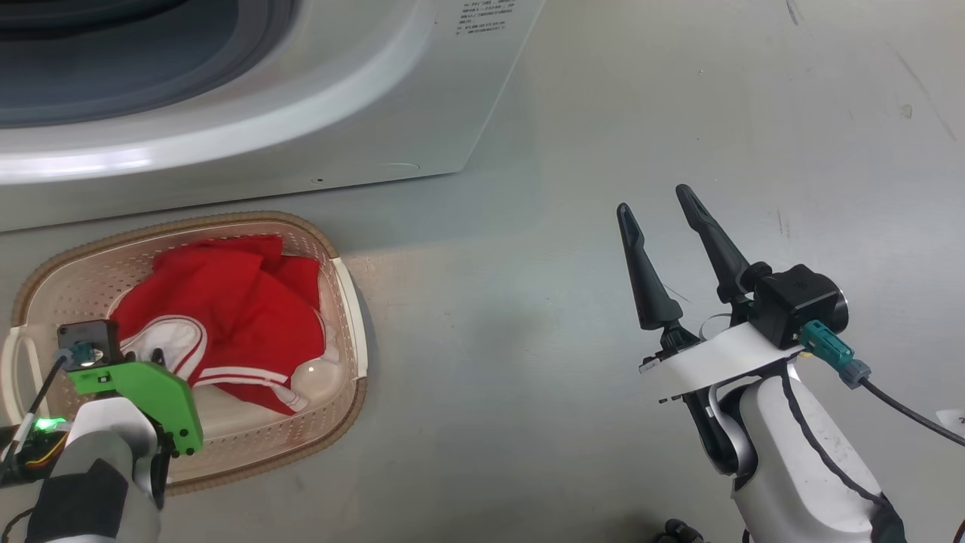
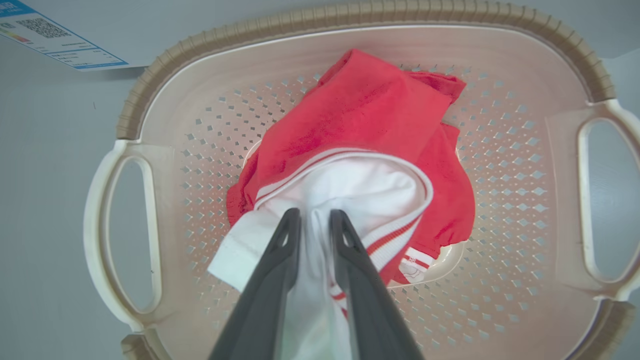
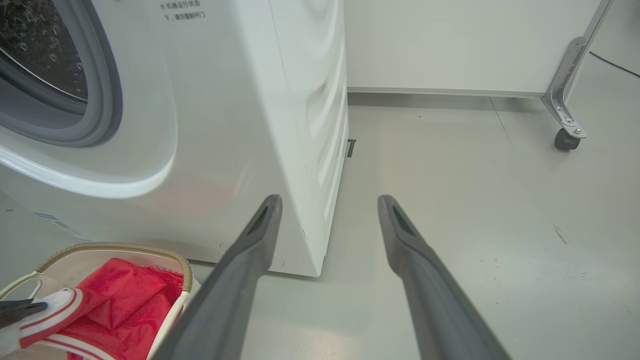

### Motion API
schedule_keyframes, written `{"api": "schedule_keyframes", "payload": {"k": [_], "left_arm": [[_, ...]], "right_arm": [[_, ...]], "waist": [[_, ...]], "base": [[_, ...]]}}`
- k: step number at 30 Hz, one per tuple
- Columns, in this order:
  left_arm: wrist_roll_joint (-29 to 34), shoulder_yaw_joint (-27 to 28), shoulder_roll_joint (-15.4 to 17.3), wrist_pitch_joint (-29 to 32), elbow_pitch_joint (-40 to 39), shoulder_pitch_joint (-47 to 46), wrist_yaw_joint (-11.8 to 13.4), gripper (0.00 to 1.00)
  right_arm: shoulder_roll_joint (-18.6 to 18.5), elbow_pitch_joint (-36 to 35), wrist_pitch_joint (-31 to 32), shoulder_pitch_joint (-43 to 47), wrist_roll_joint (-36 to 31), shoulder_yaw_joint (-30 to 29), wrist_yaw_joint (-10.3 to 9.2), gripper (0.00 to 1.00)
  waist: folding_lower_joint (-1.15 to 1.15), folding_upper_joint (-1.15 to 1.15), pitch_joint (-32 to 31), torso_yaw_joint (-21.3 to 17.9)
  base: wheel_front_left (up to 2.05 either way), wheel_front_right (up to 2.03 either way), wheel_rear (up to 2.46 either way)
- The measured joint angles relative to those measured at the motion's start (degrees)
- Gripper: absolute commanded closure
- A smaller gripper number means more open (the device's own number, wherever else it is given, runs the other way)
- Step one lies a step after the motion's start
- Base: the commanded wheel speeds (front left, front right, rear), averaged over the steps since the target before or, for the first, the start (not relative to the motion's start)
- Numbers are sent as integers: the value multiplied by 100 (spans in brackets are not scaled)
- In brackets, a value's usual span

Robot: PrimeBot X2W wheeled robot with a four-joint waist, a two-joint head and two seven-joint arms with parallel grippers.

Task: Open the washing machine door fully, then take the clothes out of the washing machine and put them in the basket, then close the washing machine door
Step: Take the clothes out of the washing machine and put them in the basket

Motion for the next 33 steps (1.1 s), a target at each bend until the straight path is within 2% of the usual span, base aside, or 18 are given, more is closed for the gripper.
{"api": "schedule_keyframes", "payload": {"k": [7, 18, 27, 33], "left_arm": [[1, -8, -12, -154, 222, -42, 48, 0], [14, -53, -127, -799, 357, -47, 32, 0], [-43, -138, -341, -1513, 192, -55, -342, 0], [-41, -204, -356, -1663, -73, -61, -472, 0]], "right_arm": [[1, 44, 0, -3, 0, -2, 0, 0], [0, 140, 0, -4, 58, -5, 1, 0], [0, 283, 0, 15, 129, -137, 1, 0], [-1, 386, 0, 209, 132, -290, 1, 0]], "waist": [[0, 0, -87, 29], [0, 0, -483, 127], [0, 0, -993, 247], [0, 0, -1371, 355]], "base": [[0, 0, 0], [0, 0, 0], [0, 0, 0], [0, 0, 0]]}}
